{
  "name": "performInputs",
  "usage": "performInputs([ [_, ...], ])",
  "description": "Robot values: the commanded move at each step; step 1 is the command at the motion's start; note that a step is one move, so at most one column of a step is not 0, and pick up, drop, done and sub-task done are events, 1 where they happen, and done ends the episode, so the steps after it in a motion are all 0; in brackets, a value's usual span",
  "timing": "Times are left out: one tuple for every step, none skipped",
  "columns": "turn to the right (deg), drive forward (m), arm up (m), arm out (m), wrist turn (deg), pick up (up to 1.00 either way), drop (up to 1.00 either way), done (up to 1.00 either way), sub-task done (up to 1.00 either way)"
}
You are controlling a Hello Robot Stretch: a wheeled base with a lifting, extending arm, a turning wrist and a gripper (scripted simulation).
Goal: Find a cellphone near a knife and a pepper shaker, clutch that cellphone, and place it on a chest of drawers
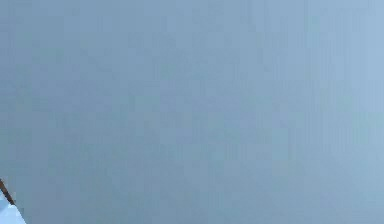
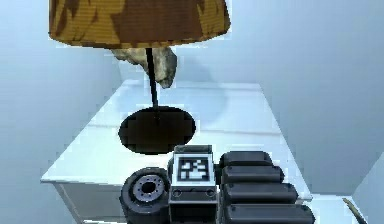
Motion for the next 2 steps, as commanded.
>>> performInputs([
  [3.0,0.0,0.0,0.0,0.0,0.0,0.0,0.0,0.0],
  [0.0,0.0,0.0,0.32,0.0,0.0,0.0,0.0,0.0],
])
